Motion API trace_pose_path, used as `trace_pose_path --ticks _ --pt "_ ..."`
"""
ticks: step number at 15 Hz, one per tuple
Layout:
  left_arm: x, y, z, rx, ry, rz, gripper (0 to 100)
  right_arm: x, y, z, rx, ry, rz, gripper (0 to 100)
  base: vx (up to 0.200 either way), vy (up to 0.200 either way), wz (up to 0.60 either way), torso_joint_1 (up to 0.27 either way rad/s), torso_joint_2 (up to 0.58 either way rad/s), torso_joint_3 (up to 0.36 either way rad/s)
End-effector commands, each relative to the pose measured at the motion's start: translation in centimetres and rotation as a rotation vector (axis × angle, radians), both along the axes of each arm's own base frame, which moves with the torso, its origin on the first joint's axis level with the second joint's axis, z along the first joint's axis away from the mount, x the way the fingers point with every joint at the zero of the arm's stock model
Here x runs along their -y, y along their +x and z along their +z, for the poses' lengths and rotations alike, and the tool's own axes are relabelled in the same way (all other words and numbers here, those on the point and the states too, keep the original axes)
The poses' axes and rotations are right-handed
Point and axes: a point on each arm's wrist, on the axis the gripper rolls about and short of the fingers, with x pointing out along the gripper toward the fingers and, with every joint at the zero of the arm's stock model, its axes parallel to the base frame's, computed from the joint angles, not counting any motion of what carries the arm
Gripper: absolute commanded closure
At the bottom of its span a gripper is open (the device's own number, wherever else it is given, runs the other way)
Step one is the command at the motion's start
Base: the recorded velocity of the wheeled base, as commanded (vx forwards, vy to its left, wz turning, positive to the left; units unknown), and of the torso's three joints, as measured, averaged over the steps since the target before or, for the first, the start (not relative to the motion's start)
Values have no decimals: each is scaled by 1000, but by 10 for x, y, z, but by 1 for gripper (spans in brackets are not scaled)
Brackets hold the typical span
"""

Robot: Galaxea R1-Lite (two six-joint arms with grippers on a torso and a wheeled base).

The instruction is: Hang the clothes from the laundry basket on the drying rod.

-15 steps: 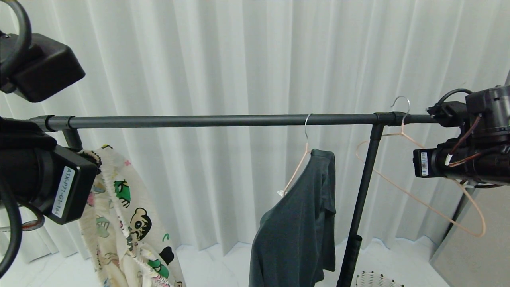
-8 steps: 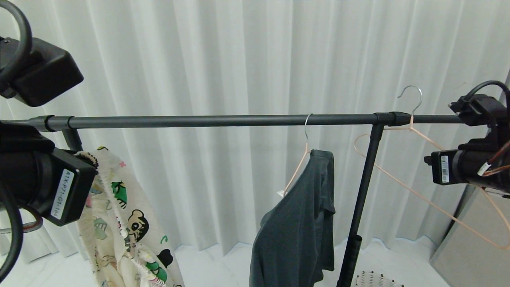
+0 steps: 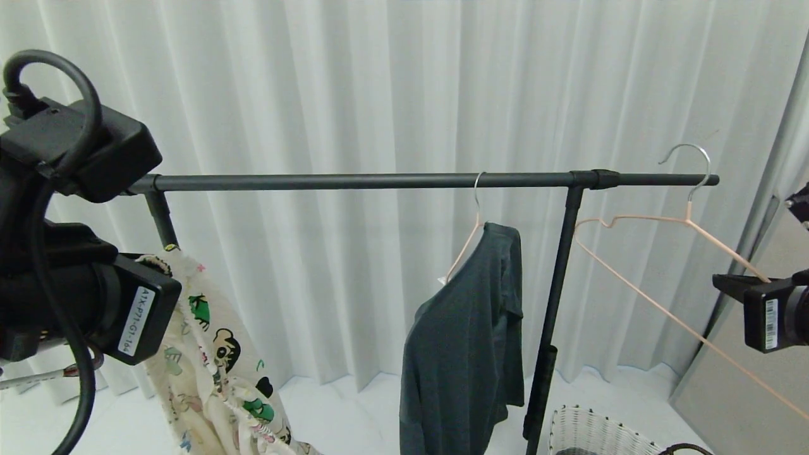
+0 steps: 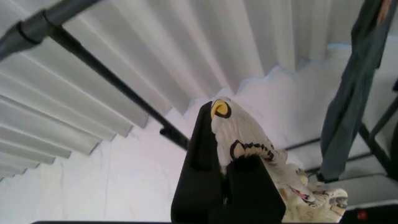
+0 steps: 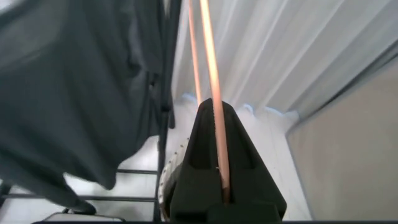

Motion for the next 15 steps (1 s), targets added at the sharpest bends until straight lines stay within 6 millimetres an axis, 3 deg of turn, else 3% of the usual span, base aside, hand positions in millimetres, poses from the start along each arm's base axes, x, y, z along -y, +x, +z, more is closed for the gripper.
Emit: trace_pose_path --ticks 1,8,12,15 --pt "0 1 -2 -7 6 2 100 -3 -8 5 34 22 42 100 -200 0 0 -2 2 2" --pt "0 1 -7 -21 20 3 100 -36 -26 12 131 154 280 100 -200 0 0 0 3 2" --pt "1 2 -12 -38 23 4 100 -67 -66 -5 -33 320 563 100 -50 0 0 1 1 1" --pt "6 18 -22 -80 -42 111 100 -78 -91 -19 -158 356 747 100 0 0 0 0 0 0"
